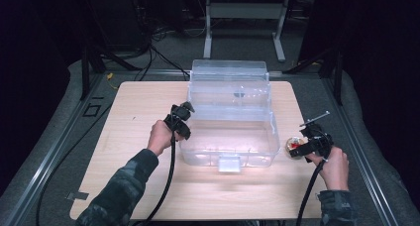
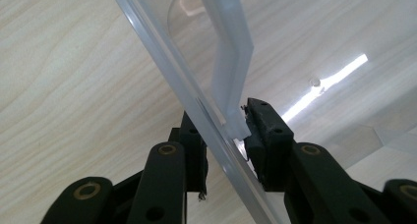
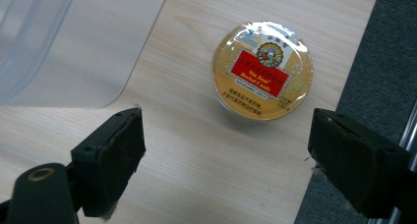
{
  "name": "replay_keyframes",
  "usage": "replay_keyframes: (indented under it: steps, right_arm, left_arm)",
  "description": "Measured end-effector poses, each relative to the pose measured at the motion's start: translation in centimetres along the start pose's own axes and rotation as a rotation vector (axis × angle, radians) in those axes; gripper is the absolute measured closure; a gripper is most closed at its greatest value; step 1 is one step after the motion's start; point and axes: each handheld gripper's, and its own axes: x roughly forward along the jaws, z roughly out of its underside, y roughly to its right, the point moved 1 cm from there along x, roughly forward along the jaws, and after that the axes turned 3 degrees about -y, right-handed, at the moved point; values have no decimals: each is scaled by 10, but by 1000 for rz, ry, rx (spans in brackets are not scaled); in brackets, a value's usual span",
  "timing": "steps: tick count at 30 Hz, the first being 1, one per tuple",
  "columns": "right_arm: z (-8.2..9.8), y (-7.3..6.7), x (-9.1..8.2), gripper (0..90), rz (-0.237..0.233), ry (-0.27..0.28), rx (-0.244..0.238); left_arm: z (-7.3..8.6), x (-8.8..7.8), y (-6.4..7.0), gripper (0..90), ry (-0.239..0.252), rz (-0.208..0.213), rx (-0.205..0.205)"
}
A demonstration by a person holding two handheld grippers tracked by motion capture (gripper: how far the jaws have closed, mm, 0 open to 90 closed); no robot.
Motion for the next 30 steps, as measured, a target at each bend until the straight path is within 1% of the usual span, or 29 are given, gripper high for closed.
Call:
replay_keyframes:
  steps: [2,3,4,5,6,7,8,9,10,11,12,13,14,16,17,18,19,20,21,23,24,25,26,27,28,29,30]
  right_arm:
    - [-2,2,4,133,34,-2,10]
    - [-3,3,6,133,35,1,17]
    - [-5,5,10,130,26,0,23]
    - [-7,6,12,129,26,-11,24]
    - [-10,8,15,127,31,-18,21]
    - [-12,10,17,122,46,-26,32]
    - [-13,12,18,123,41,-25,41]
    - [-14,13,19,123,19,-18,45]
    - [-15,14,20,121,8,-7,48]
    - [-16,15,22,118,13,-8,54]
    - [-18,15,25,118,13,-18,56]
    - [-19,16,28,115,4,-34,56]
    - [-20,17,29,112,3,-55,57]
    - [-21,20,33,112,2,-35,72]
    - [-22,21,36,111,-15,-40,75]
    - [-22,22,38,110,-16,-33,85]
    - [-24,22,42,109,-29,-40,88]
    - [-25,22,45,102,-28,-61,84]
    - [-27,22,48,100,-12,-67,84]
    - [-28,22,51,100,-9,-67,89]
    - [-29,22,52,100,-3,-67,95]
    - [-29,22,54,100,-7,-69,100]
    - [-30,21,57,95,-28,-74,101]
    - [-32,20,59,92,-2,-108,97]
    - [-34,21,60,95,-8,-128,93]
    - [-35,21,62,94,4,-111,102]
    - [-36,21,64,93,8,-132,105]
  left_arm:
    - [-1,1,2,694,4,3,7]
    - [-2,1,2,691,0,1,15]
    - [-3,0,2,685,-7,6,28]
    - [-3,-2,1,677,-5,14,43]
    - [-2,-5,-1,662,4,34,53]
    - [-1,-9,-3,619,25,65,46]
    - [1,-13,-5,560,35,80,46]
    - [3,-17,-5,517,53,88,51]
    - [4,-20,-5,483,59,98,62]
    - [5,-24,-4,437,55,99,84]
    - [5,-28,-4,388,58,102,97]
    - [6,-34,-5,354,76,107,104]
    - [7,-39,-6,323,99,118,99]
    - [12,-46,-9,259,117,133,104]
    - [13,-48,-10,236,118,136,106]
    - [13,-50,-11,203,107,128,118]
    - [14,-52,-13,178,108,123,124]
    - [15,-55,-16,165,112,124,123]
    - [18,-58,-18,150,128,134,115]
    - [24,-64,-23,137,150,149,101]
    - [27,-65,-25,132,141,143,110]
    - [29,-67,-26,113,130,129,119]
    - [31,-69,-29,98,132,118,120]
    - [34,-72,-34,90,145,122,109]
    - [38,-74,-39,82,157,129,96]
    - [43,-75,-42,75,160,126,85]
    - [46,-75,-46,71,158,122,83]
